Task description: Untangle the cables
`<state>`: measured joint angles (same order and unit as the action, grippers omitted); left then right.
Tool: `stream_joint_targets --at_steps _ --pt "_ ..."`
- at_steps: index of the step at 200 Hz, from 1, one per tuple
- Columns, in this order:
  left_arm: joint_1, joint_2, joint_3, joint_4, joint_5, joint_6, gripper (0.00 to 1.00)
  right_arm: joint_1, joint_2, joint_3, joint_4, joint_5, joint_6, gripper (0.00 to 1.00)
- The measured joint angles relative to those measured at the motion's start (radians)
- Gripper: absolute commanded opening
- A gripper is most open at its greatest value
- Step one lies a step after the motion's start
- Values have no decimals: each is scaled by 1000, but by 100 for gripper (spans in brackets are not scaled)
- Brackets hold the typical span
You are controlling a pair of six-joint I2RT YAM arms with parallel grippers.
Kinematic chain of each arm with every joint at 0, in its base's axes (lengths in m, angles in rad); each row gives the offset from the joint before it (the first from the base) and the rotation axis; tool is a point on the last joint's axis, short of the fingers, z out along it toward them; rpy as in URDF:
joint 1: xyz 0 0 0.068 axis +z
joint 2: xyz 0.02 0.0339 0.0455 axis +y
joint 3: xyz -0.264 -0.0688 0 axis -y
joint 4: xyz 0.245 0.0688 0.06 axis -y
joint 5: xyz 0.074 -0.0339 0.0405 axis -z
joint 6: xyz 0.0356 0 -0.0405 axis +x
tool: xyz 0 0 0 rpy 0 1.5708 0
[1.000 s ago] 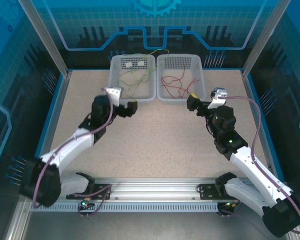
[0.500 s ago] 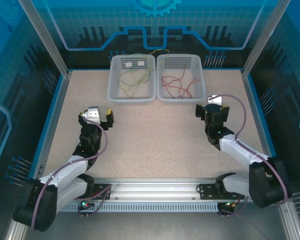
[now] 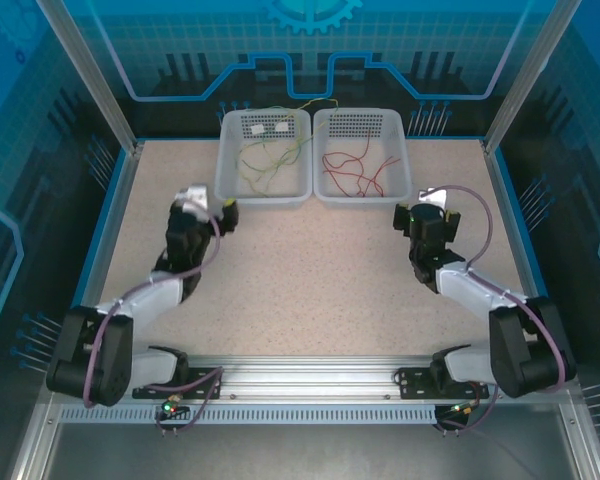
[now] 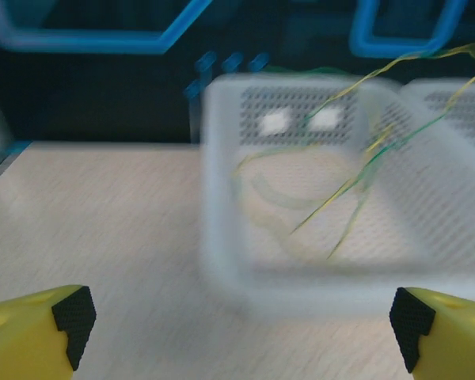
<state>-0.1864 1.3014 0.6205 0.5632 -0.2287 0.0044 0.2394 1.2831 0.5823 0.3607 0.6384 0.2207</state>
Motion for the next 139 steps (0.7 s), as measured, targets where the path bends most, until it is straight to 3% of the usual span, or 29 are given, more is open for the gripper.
stream_joint_targets --at_steps 40,62,78,89,117,139 --pt "-136 370 726 -365 161 50 99 10 -146 -97 90 -29 37 100" --pt "-140 673 1155 -650 262 79 94 22 -204 -100 89 -47 36 100" --pt "-135 886 1446 -864 320 111 80 24 -266 -112 86 -56 34 100" --pt "-131 1012 1605 -986 352 129 82 24 -324 -131 82 -64 34 100" --pt "-112 1192 1782 -1186 408 180 85 18 -484 -191 68 -86 34 100" --pt "-92 1223 1812 -1217 447 200 86 6 -577 -227 42 -106 35 100"
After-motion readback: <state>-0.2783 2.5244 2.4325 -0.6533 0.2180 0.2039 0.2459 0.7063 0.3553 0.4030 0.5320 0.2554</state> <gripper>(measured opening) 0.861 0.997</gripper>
